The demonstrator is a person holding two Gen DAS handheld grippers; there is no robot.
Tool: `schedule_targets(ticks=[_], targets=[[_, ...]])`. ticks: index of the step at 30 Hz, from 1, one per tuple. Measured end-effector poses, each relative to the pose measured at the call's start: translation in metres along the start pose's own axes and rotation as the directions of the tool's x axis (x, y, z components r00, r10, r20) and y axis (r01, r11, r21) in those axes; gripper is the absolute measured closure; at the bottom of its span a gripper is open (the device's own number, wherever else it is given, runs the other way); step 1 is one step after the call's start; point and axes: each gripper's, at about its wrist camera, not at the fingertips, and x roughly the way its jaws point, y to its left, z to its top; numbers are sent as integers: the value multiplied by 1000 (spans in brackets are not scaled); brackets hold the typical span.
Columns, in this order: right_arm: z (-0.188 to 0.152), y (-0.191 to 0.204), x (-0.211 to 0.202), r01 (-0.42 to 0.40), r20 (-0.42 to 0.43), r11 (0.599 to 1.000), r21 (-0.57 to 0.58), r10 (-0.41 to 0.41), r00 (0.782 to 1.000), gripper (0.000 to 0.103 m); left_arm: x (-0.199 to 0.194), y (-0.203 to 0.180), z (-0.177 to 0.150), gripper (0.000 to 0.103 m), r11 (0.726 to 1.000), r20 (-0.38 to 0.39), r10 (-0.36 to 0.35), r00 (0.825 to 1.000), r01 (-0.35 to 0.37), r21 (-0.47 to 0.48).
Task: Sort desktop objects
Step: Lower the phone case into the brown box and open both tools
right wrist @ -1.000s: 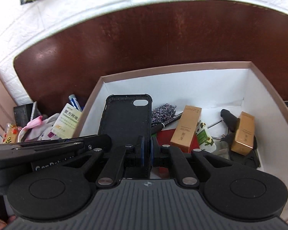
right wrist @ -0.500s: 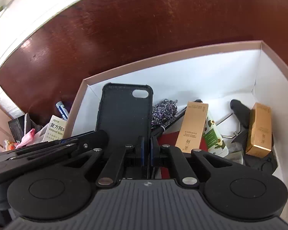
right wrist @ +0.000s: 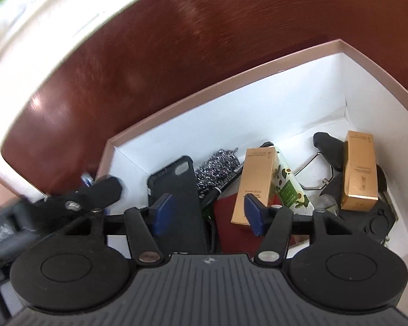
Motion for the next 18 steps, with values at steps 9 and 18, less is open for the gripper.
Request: schedule_targets(ticks=[9, 18], targets=[[-5, -20, -32, -151, 49, 986, 71, 147, 988, 0, -22, 5, -9, 0, 998, -35, -62, 997, 61, -35], [-19, -11, -33, -111, 13, 993, 36, 110, 994, 0, -29, 10, -22, 0, 998, -86, -40, 995, 35, -56]])
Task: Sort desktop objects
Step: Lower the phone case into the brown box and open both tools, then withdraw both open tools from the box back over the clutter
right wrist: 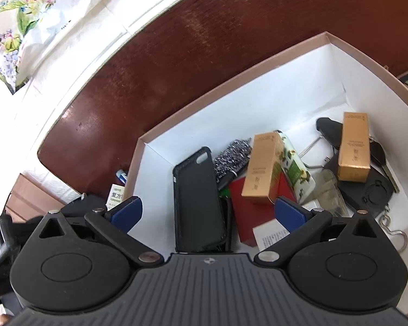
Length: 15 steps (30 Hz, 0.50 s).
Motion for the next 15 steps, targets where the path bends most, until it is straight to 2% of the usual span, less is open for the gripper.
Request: schedule_targets(ticks=[4, 8, 15], targets=[[-1, 2, -3, 51, -11, 998, 24, -51, 999, 0, -12, -3, 0, 0, 1000, 16, 0, 1000, 0, 6], [-1, 8, -14, 39, -11, 998, 47, -38, 999, 0, -30, -9, -2, 0, 999, 42, -11, 999, 9, 38], [-13, 40, -48, 27, 76, 1000, -8, -26, 997, 0, -70, -20, -20, 0, 996, 91, -24, 996, 16, 86]])
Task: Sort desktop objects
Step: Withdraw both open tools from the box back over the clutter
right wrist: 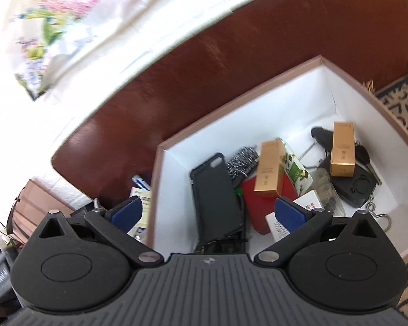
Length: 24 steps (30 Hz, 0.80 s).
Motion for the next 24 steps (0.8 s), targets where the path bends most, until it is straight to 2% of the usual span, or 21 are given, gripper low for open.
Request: schedule_targets(ticks=[5, 10, 14, 19, 24], targets=[[-21, 25, -37, 3, 90, 995, -99, 6, 996, 0, -40, -3, -28, 0, 999, 51, -11, 999, 9, 31], [-55, 41, -68, -27, 121, 986, -166, 47, 991, 0, -84, 1, -60, 0, 999, 86, 4, 996, -7, 35], [-90, 52, -86, -81, 116, 981, -175, 102, 988, 0, -117, 10, -88, 0, 1000, 105, 16, 994, -18, 21], [-134, 66, -96, -148, 76, 972, -183, 164, 984, 0, -151, 27, -129, 0, 997, 98, 68, 993, -70, 16], [-176, 88, -101, -154, 30, 954, -256, 167, 986, 0, -183, 48, -155, 0, 991, 91, 133, 987, -131, -30]])
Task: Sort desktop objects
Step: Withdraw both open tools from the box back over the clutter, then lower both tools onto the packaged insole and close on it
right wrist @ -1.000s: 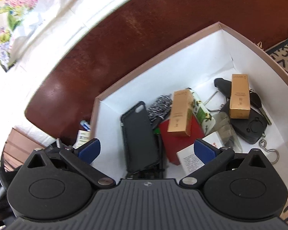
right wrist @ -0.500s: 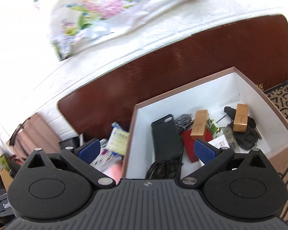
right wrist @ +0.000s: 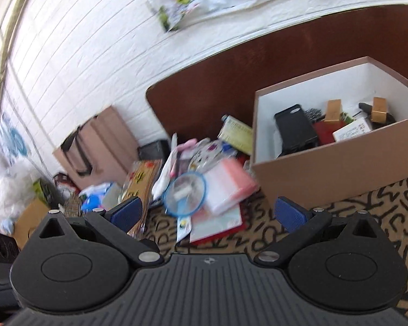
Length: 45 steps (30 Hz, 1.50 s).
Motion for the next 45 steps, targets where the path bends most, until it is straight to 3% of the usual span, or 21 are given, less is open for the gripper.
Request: schedule_targets(ticks=[5, 9, 12, 32, 45], targets=[[-29, 30, -4, -18, 3, 996, -90, 19, 1000, 0, -29, 15, -7, 0, 989, 30, 130, 991, -131, 64], [-44, 40, 0, -42, -30, 997, -72, 40, 999, 0, -44, 27, -7, 0, 966, 56, 237, 970, -242, 91], [-52, 48, 4, -49, -57, 996, -73, 45, 997, 0, -52, 37, -8, 0, 957, 57, 273, 960, -278, 86], [-69, 91, 42, -53, -164, 990, -128, 32, 986, 0, -66, 100, 5, 0, 946, 42, 325, 945, -326, -1], [-87, 112, 114, -62, -270, 975, -216, 1, 963, 0, -40, 161, 41, 0, 935, 36, 353, 935, -352, -47]])
